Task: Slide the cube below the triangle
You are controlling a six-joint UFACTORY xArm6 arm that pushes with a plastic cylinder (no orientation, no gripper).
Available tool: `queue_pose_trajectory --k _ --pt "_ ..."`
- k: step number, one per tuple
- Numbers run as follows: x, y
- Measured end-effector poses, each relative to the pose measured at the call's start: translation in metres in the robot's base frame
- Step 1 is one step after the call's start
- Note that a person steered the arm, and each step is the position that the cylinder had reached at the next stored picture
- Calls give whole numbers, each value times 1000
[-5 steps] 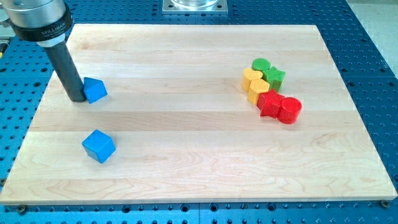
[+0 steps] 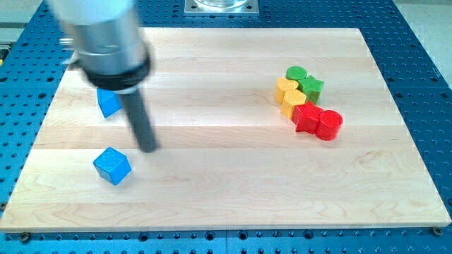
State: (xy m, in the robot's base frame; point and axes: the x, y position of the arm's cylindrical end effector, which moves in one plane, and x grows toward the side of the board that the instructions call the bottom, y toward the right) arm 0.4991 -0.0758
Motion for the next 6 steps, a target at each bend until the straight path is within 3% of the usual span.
queue_pose_trajectory --k 1,2,3,4,6 --pt "49 24" --pt "89 -29" --pt "89 -80" --pt "62 -83" --pt "38 -26"
